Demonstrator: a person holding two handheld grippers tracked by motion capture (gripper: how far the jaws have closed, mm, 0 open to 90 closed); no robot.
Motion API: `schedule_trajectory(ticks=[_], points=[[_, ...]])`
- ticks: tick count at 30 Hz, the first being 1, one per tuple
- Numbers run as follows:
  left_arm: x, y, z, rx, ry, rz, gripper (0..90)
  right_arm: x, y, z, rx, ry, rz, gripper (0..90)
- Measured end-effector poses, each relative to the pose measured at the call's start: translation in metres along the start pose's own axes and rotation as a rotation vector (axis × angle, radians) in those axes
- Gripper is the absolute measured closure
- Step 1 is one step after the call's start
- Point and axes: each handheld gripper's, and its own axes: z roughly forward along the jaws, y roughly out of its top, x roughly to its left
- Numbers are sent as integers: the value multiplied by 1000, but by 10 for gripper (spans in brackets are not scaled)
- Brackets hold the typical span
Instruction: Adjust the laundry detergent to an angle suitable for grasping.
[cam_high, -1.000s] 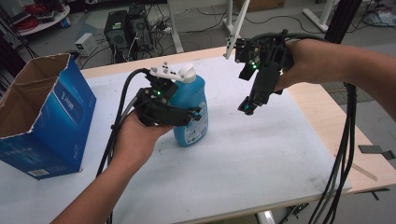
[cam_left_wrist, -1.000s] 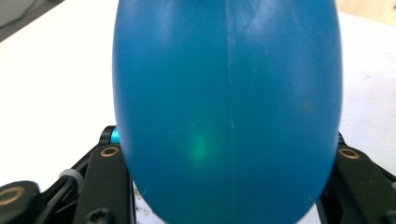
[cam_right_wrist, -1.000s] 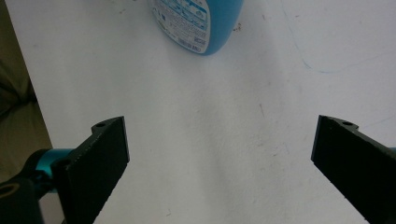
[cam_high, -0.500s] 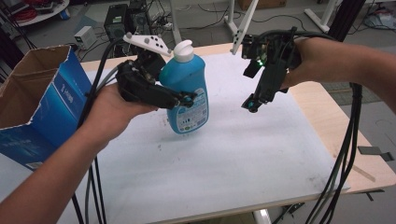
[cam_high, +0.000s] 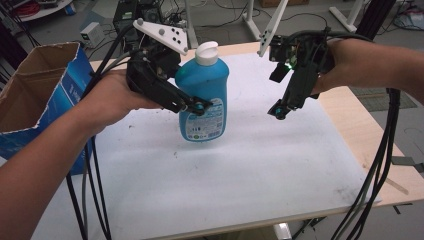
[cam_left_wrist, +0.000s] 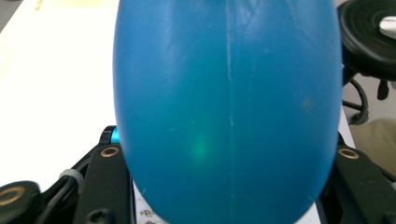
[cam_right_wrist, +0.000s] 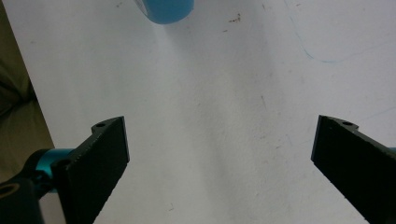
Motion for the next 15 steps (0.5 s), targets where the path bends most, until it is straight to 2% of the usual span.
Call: schedule_trajectory(ticks=[3, 6, 10, 12, 15], points=[[1, -2, 2, 0, -22, 12, 450, -1, 0, 1, 5, 3, 3, 33], [2, -5, 6, 6, -62, 62, 451, -2, 1, 2, 9, 5, 5, 33], [3, -6, 8, 11, -79, 61, 450, -2, 1, 3, 13, 4, 9, 33], [5, -9, 12, 14, -106, 69, 450, -3, 1, 4, 16, 6, 10, 33], [5, -11, 14, 16, -102, 69, 450, -3, 1, 4, 19, 5, 13, 33]])
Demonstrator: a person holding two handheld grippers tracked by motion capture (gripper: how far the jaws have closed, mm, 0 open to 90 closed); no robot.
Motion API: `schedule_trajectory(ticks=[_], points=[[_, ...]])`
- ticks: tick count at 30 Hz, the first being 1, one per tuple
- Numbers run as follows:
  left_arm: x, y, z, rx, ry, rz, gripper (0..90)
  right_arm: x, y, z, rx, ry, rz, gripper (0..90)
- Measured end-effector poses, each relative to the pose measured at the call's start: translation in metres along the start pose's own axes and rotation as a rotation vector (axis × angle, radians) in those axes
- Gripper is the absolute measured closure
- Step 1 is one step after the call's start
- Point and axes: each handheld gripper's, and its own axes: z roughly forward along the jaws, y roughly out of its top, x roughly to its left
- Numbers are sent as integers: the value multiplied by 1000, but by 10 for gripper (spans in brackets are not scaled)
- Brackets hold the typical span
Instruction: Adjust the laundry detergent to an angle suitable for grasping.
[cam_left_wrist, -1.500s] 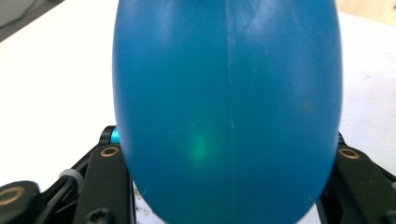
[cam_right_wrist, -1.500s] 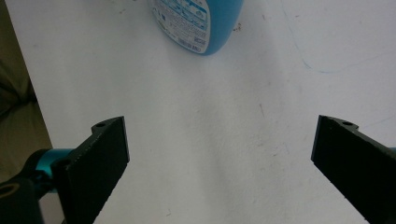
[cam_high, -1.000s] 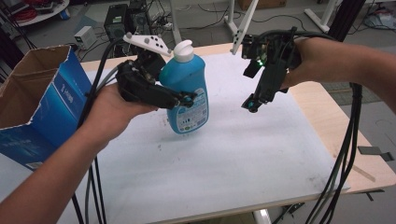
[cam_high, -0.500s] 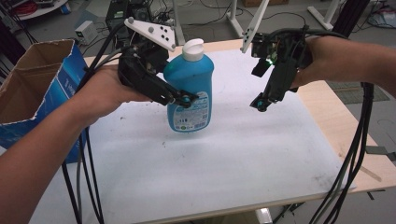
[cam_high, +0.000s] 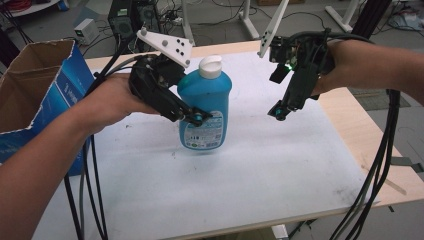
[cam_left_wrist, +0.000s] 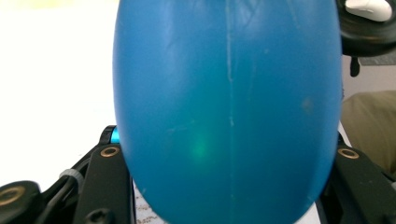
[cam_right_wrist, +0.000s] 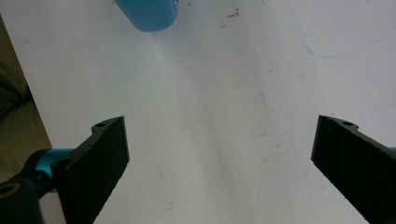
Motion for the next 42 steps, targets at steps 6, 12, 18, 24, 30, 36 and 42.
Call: schedule_trajectory(ticks=[6, 12, 18, 24, 30, 36, 42], points=[[0, -12, 8, -23, -16, -2, 452, -1, 1, 2, 8, 2, 5, 33], [-2, -24, 17, -9, -38, 1, 453, -2, 0, 2, 18, 1, 10, 33], [-1, -26, 17, -16, -45, 0, 452, -3, 1, 3, 17, 2, 9, 33], [0, -28, 16, -16, -47, -10, 449, -3, 1, 4, 21, 5, 13, 33], [-1, -29, 15, -9, -47, 21, 444, -3, 2, 4, 22, 3, 8, 33], [-4, -31, 14, -2, -40, 18, 437, -2, 3, 5, 23, 4, 9, 33], [-5, -31, 15, 17, -42, -29, 319, -1, 4, 5, 24, 3, 7, 33]])
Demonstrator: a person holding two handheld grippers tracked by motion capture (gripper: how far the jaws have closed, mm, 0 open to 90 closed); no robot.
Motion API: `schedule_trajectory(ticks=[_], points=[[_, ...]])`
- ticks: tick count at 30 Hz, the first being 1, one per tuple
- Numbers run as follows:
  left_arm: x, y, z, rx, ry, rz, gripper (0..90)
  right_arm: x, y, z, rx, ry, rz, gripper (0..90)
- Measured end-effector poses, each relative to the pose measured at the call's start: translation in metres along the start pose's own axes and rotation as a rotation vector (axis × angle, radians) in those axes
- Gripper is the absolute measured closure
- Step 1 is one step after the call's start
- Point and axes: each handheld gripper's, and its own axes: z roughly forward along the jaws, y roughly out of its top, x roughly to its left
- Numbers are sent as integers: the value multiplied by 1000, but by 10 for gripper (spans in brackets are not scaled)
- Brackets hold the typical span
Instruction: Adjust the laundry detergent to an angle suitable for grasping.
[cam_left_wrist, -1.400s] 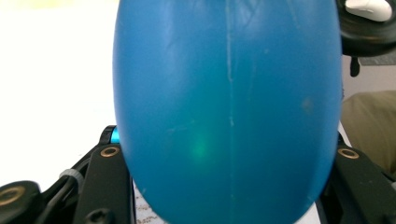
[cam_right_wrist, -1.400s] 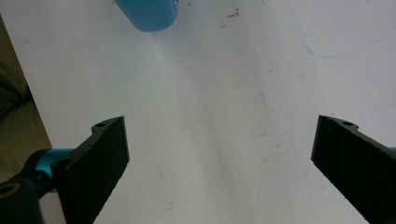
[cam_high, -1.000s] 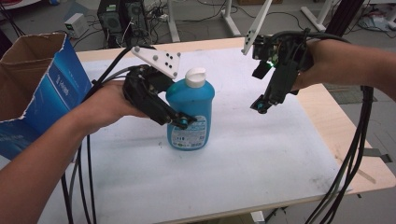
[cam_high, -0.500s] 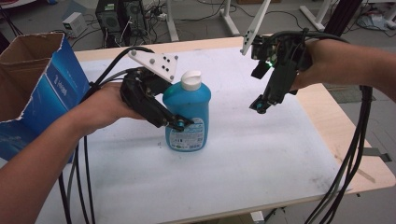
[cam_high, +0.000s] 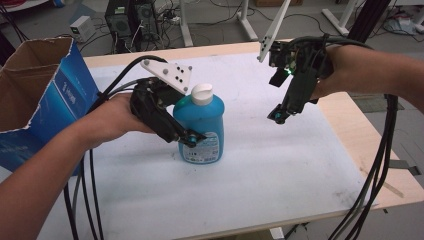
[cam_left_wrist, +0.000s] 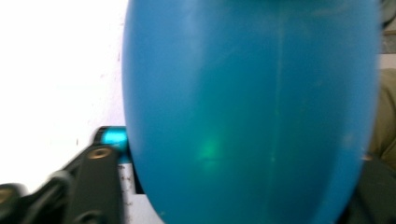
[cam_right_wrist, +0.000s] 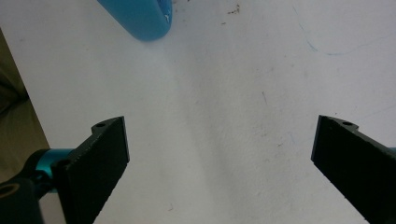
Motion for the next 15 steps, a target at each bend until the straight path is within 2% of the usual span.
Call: schedule_trajectory(ticks=[4, 5, 8, 9, 15], points=[[-1, 0, -4, -13, 11, -16, 303, 0, 0, 0, -2, -2, -2, 33], [-2, 1, -7, -22, 25, -29, 247, 0, 0, -1, -5, -1, -2, 33], [-4, 1, -10, -30, 29, -30, 247, 0, 0, -1, -6, -2, -2, 33], [-5, 1, -12, -36, 39, -37, 200, 1, 0, -1, -6, -5, 0, 33], [-8, 0, -29, -60, 62, -68, 193, 1, -2, -3, -12, -7, -5, 33]])
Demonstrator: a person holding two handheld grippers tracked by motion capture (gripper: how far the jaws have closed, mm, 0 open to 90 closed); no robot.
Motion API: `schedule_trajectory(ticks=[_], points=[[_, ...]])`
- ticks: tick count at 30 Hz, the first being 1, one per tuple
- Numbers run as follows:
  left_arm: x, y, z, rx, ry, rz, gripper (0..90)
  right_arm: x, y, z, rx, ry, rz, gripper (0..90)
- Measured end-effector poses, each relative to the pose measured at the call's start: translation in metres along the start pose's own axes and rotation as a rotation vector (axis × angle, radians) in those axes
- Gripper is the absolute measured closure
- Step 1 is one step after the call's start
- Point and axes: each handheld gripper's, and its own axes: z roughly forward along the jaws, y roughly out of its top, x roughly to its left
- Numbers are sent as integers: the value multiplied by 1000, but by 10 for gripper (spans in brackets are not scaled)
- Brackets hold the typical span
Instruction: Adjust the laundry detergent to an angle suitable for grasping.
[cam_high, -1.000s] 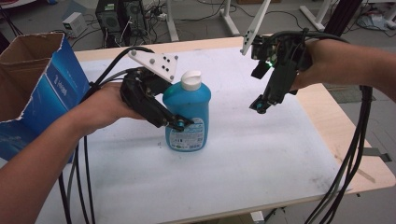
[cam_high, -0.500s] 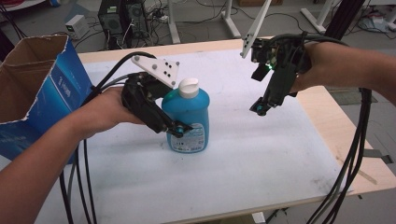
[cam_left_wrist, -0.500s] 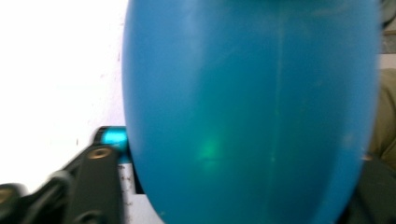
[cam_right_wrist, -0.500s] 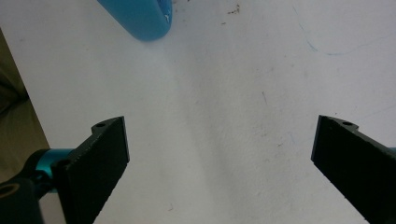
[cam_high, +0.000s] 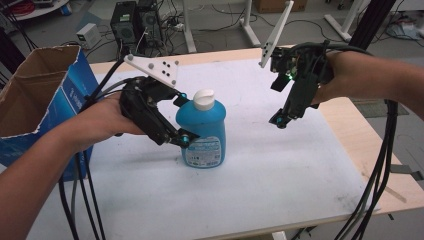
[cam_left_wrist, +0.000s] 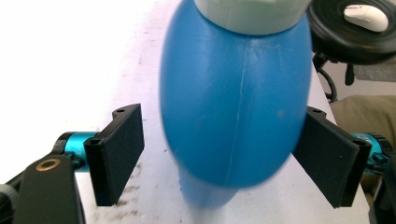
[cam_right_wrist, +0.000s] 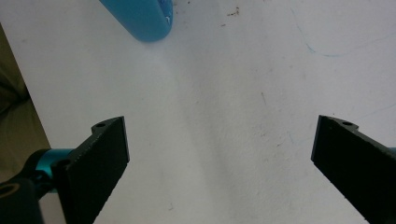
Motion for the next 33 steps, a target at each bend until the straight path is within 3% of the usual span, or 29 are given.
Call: schedule_trajectory(ticks=[7, 9, 11, 12, 13, 14, 15, 16, 21, 24, 29, 32, 33], points=[[-9, 11, -36, -28, 49, 0, 193, 1, -2, -3, -12, -4, 1, 33], [-12, 17, -53, -28, 103, -17, 193, 1, -2, -4, -13, -7, 3, 33], [-13, 19, -58, -22, 112, -32, 193, 0, -3, -4, -18, -7, 4, 33], [-12, 21, -69, -10, 126, -72, 193, 0, -3, -5, -17, -6, 10, 33], [-12, 21, -69, -10, 126, -72, 193, 0, -3, -5, -17, -6, 10, 33], [-13, 23, -77, 12, 154, -94, 193, -1, -3, -5, -22, -7, 7, 33], [-13, 23, -77, 12, 154, -94, 193, -1, -3, -5, -22, -7, 7, 33], [-14, 25, -86, 43, 178, -87, 193, -1, -3, -6, -23, -10, 5, 33], [-16, 26, -100, 98, 201, -94, 193, 0, -3, -9, -28, -13, 10, 33], [-20, 26, -108, 106, 215, -80, 186, 0, -1, -12, -37, -16, 6, 33], [-22, 24, -112, 146, 214, -82, 20, 1, 0, -15, -40, -17, 6, 33], [-22, 22, -110, 212, 219, -103, 16, 1, 0, -15, -43, -16, 2, 33], [-23, 21, -107, 262, 221, -99, 16, 1, 1, -16, -42, -17, 3, 33]])
